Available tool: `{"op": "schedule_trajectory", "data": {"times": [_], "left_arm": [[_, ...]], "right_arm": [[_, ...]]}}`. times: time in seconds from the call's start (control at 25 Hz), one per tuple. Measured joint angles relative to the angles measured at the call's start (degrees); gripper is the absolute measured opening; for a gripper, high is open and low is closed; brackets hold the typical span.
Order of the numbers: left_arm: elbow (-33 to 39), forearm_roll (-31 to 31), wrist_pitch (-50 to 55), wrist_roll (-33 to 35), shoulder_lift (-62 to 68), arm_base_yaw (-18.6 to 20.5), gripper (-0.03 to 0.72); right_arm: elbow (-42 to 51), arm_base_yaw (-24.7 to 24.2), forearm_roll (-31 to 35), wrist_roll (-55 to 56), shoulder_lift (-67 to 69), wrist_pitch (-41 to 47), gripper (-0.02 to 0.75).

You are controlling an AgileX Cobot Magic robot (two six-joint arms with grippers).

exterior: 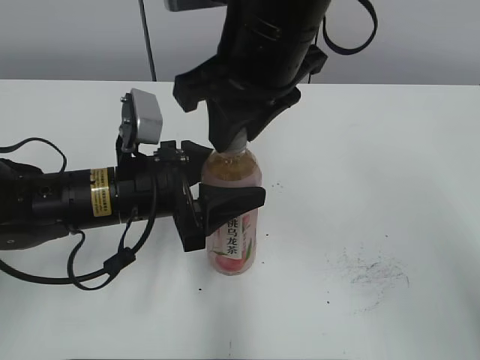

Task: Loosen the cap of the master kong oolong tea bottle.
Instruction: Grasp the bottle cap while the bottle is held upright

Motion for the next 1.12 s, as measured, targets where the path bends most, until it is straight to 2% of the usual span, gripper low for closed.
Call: {"op": "schedule_trajectory", "data": {"times": [0.2,0.52,1.12], "left_arm": [[0.0,0.2,0.0,0.2,0.0,0.0,0.449],[0.0,0.1,-0.1,0.3,0.0,0.0,0.449],[0.0,0.2,-0.1,1.5,0.0,0.0,0.449]], "right_arm": [[0.0,0.0,0.0,-14.3,0.0,-0.1,0.279],[0.0,-0.2,0.4,-49.6,0.0,-0.3,0.274],[0.0,-0.2,0.9,-103.2,-0.2,-0.7,0.274]]}}
